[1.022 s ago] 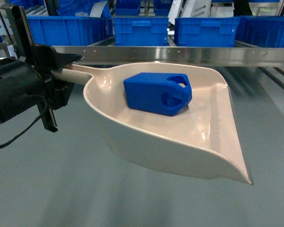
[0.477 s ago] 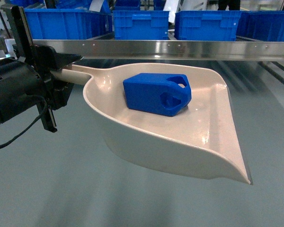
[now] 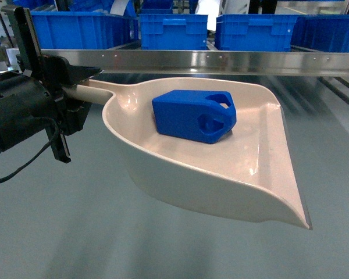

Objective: Place part in tray to right shelf

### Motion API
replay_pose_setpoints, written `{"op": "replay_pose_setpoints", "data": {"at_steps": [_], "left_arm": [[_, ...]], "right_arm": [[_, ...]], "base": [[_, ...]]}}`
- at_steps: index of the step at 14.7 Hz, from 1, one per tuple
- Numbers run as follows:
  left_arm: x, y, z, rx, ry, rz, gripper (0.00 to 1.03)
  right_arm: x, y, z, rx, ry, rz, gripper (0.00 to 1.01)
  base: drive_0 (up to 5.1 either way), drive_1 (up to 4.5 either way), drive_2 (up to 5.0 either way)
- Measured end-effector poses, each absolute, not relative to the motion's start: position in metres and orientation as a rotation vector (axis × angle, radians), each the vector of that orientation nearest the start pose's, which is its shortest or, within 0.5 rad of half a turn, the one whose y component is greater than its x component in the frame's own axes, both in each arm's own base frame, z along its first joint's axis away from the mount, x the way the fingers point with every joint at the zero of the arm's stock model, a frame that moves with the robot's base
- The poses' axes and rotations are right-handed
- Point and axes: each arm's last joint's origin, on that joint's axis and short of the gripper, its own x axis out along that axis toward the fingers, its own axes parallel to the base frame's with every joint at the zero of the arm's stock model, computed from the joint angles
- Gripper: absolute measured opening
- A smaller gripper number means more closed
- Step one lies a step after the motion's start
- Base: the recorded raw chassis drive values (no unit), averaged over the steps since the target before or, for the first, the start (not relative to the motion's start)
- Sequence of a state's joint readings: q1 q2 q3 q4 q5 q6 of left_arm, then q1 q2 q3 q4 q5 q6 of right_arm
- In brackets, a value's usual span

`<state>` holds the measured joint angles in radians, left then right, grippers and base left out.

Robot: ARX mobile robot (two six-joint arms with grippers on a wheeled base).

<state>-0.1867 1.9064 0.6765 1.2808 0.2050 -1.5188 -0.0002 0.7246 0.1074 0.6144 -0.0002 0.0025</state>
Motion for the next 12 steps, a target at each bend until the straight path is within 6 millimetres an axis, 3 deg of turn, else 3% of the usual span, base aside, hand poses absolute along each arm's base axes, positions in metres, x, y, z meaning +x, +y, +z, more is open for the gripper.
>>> {"op": "replay_pose_setpoints", "data": {"at_steps": [12], "left_arm": [[0.3342, -0.0703, 0.1471, -1.496, 0.258, -0.357, 0.13]], "right_arm": [[0.1536, 0.0000, 0.1850, 0.002, 0.005, 0.000, 0.98]], "base": [[2.4, 2.45, -5.0]]}}
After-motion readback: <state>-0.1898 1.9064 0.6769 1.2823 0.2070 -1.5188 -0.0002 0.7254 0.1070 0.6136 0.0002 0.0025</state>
